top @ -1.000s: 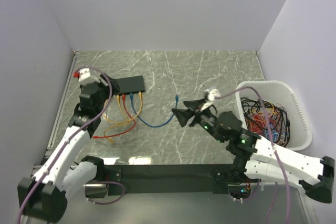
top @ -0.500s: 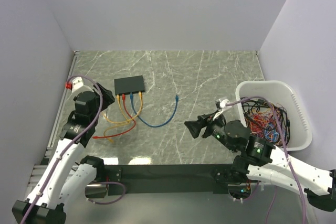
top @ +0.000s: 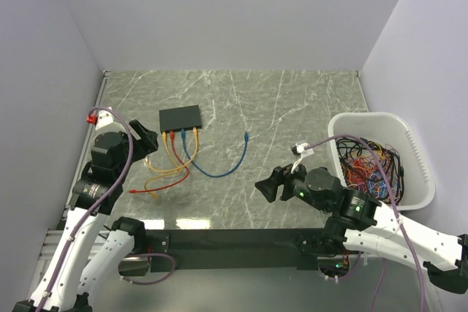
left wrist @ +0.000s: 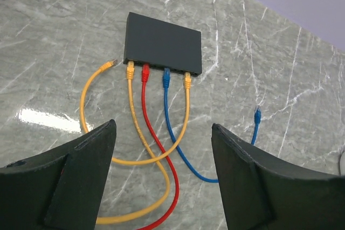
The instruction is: Insert the plug into the switch port
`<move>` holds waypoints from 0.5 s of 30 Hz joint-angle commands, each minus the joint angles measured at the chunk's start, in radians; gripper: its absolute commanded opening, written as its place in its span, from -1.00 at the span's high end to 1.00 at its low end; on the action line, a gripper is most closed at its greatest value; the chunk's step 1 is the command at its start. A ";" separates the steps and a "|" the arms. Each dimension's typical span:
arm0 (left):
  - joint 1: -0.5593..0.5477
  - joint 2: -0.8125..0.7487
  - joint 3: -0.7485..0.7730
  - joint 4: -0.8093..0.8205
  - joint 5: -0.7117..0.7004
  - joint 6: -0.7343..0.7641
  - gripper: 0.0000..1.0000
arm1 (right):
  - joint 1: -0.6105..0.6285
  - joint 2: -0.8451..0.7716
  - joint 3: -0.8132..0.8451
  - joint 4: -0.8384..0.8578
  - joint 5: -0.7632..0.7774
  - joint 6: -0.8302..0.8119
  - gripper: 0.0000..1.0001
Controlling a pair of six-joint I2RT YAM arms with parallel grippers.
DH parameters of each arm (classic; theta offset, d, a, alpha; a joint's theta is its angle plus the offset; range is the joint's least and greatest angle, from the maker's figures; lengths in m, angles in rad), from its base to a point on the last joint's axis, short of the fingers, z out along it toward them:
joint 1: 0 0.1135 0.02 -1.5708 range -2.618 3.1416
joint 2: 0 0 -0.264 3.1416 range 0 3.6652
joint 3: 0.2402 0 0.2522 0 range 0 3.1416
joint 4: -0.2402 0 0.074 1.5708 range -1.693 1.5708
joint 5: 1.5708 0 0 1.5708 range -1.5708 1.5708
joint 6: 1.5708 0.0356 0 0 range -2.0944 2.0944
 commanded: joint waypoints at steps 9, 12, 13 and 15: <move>-0.004 0.033 0.000 0.002 0.020 0.029 -0.53 | 0.006 -0.029 0.047 0.049 -0.052 -0.003 -0.64; -0.004 0.016 -0.002 0.003 0.018 0.029 -0.53 | 0.006 -0.037 0.027 0.100 -0.098 -0.006 -0.64; -0.004 0.014 -0.003 0.005 0.017 0.030 -0.53 | 0.005 -0.040 0.024 0.110 -0.118 -0.008 -0.64; -0.004 0.007 -0.005 0.007 0.014 0.027 -0.54 | 0.006 -0.037 0.015 0.143 -0.139 -0.012 -0.65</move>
